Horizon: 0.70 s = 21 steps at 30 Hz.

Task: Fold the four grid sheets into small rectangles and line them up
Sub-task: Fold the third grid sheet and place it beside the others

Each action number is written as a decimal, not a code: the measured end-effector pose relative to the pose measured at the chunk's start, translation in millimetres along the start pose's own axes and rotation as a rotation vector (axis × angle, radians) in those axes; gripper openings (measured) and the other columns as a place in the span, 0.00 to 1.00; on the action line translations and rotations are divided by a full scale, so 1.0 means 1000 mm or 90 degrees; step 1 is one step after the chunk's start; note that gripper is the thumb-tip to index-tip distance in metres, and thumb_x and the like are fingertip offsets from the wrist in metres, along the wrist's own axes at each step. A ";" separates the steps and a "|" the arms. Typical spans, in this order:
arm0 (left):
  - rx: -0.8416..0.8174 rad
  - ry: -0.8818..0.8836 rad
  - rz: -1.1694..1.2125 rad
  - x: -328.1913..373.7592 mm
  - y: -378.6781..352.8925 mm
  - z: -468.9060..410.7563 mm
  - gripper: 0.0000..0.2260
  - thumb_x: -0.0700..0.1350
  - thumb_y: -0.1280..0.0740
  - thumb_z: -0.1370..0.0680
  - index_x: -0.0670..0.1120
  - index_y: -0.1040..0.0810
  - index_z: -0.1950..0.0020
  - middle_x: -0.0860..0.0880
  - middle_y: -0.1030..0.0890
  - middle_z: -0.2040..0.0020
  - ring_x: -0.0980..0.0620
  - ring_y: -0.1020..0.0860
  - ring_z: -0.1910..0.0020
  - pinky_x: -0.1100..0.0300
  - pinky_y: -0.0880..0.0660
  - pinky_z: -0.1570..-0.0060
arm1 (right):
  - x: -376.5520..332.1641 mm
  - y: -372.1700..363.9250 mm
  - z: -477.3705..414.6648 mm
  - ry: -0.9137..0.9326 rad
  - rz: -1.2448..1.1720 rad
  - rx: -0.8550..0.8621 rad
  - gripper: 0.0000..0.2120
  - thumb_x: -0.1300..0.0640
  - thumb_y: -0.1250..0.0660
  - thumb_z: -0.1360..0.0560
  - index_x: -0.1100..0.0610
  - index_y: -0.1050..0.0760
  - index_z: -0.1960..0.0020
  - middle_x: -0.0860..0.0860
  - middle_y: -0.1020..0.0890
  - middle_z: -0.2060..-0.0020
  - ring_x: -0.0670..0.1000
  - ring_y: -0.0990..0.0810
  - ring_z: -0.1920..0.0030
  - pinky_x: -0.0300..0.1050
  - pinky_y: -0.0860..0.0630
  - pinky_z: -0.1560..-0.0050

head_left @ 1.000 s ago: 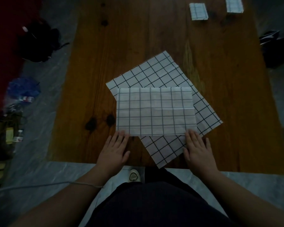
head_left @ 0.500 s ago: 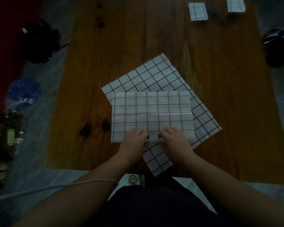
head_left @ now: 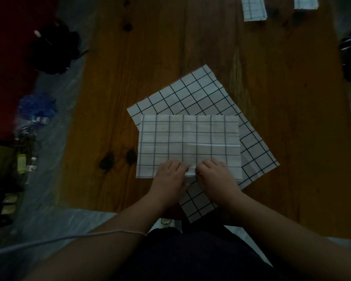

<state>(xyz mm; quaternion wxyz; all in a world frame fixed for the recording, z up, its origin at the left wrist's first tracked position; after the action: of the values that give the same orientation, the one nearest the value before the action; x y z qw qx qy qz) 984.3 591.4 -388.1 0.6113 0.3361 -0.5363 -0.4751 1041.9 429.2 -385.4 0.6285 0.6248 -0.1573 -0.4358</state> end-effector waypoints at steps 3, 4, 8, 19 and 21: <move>0.031 0.003 -0.003 0.003 -0.002 -0.005 0.26 0.50 0.26 0.31 0.49 0.30 0.35 0.47 0.25 0.41 0.46 0.27 0.43 0.52 0.35 0.41 | -0.004 0.010 0.003 -0.011 -0.025 0.023 0.02 0.53 0.36 0.22 0.50 0.25 0.51 0.47 0.23 0.54 0.51 0.27 0.53 0.49 0.28 0.52; 0.037 0.013 -0.003 0.003 -0.001 -0.008 0.29 0.48 0.26 0.31 0.48 0.31 0.32 0.47 0.25 0.38 0.46 0.28 0.40 0.52 0.35 0.38 | -0.004 0.012 0.005 -0.014 -0.028 0.026 0.02 0.53 0.36 0.21 0.50 0.26 0.50 0.47 0.23 0.53 0.51 0.27 0.53 0.49 0.28 0.51; 0.043 0.031 0.001 0.004 0.005 -0.015 0.31 0.39 0.29 0.28 0.45 0.32 0.25 0.45 0.27 0.29 0.44 0.31 0.29 0.48 0.33 0.31 | -0.006 0.015 0.019 -0.029 -0.028 0.006 0.09 0.50 0.37 0.23 0.49 0.27 0.43 0.48 0.23 0.46 0.52 0.26 0.46 0.49 0.27 0.46; 0.113 0.061 0.214 0.010 0.027 -0.002 0.32 0.32 0.37 0.23 0.50 0.36 0.21 0.48 0.35 0.21 0.49 0.36 0.24 0.56 0.36 0.28 | -0.021 0.007 0.035 -0.137 -0.111 -0.036 0.35 0.47 0.36 0.20 0.51 0.49 0.18 0.53 0.45 0.19 0.54 0.47 0.20 0.49 0.53 0.22; 0.144 0.070 0.266 0.009 0.036 0.002 0.31 0.29 0.39 0.24 0.50 0.32 0.23 0.48 0.33 0.22 0.51 0.36 0.23 0.60 0.37 0.28 | -0.030 0.013 0.034 -0.115 -0.131 -0.033 0.37 0.48 0.34 0.21 0.50 0.49 0.18 0.51 0.46 0.19 0.52 0.47 0.20 0.46 0.53 0.24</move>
<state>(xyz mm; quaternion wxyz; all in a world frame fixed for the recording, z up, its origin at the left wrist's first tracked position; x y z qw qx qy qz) 990.2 594.8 -351.6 0.6830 0.3100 -0.6097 -0.2563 1003.7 427.4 -357.2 0.5799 0.5791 -0.1371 -0.5563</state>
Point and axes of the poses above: each hand's wrist, its own z-axis away from the middle knuckle, its own y-axis out of the back of the hand, x = y × z, the point moved 2 cm from there along -z, towards the middle knuckle
